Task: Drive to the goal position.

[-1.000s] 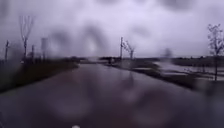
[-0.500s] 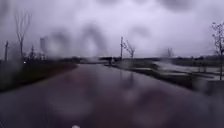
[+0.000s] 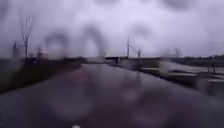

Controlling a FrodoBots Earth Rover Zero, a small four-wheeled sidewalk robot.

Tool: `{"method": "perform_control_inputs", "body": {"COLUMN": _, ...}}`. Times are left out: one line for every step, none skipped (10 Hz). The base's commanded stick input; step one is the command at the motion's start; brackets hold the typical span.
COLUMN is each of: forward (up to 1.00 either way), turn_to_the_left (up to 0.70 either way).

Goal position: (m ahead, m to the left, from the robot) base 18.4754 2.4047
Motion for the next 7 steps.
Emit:
{"method": "perform_control_inputs", "body": {"forward": 0.7, "turn_to_the_left": 0.1}}
{"method": "perform_control_inputs", "body": {"forward": 0.7, "turn_to_the_left": 0.0}}
{"method": "perform_control_inputs", "body": {"forward": 0.7, "turn_to_the_left": 0.0}}
{"method": "perform_control_inputs", "body": {"forward": 0.7, "turn_to_the_left": 0.0}}
{"method": "perform_control_inputs", "body": {"forward": 0.7, "turn_to_the_left": 0.0}}
{"method": "perform_control_inputs", "body": {"forward": 0.7, "turn_to_the_left": 0.0}}
{"method": "perform_control_inputs", "body": {"forward": 0.7, "turn_to_the_left": 0.0}}
